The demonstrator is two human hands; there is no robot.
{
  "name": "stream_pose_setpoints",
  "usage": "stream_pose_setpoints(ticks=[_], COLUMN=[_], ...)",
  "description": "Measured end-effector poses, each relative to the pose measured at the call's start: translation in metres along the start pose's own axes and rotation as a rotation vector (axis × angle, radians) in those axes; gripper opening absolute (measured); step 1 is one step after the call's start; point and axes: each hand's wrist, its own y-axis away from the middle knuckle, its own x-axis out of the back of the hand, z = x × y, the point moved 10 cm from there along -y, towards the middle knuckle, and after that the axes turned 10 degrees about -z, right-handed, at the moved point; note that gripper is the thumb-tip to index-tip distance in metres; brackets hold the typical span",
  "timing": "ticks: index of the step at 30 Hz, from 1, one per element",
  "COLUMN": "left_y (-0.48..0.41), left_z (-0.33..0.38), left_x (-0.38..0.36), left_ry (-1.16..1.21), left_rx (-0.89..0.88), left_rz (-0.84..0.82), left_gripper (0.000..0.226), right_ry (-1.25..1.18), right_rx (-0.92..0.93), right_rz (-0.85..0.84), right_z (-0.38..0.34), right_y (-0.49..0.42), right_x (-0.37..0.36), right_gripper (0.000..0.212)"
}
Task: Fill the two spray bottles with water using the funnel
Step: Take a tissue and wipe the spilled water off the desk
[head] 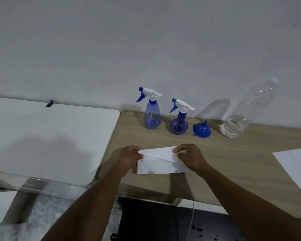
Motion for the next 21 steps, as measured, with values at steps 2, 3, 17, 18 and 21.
stream_pose_setpoints(ticks=[2,3,17,18,21], left_y=[-0.006,-0.009,0.004,0.006,0.012], left_z=[0.005,0.01,0.035,0.032,0.022], left_x=[0.014,0.022,0.039,0.04,0.051], left_ry=[-0.035,-0.061,-0.937,-0.949,-0.913], left_rx=[-0.032,-0.05,-0.272,-0.287,-0.294], left_rz=[0.074,0.116,0.428,0.448,0.484], left_gripper=[0.026,0.027,0.05,0.05,0.049], right_ry=[0.132,0.165,0.943,0.943,0.933], right_rx=[0.034,0.047,0.374,0.389,0.326], right_rz=[-0.011,-0.018,-0.141,-0.2,-0.308], right_z=[-0.015,-0.022,-0.052,-0.052,-0.049], right_y=[-0.013,-0.02,-0.063,-0.066,-0.077], right_x=[-0.008,-0.012,-0.107,-0.116,-0.126], right_gripper=[0.024,0.026,0.064,0.064,0.063])
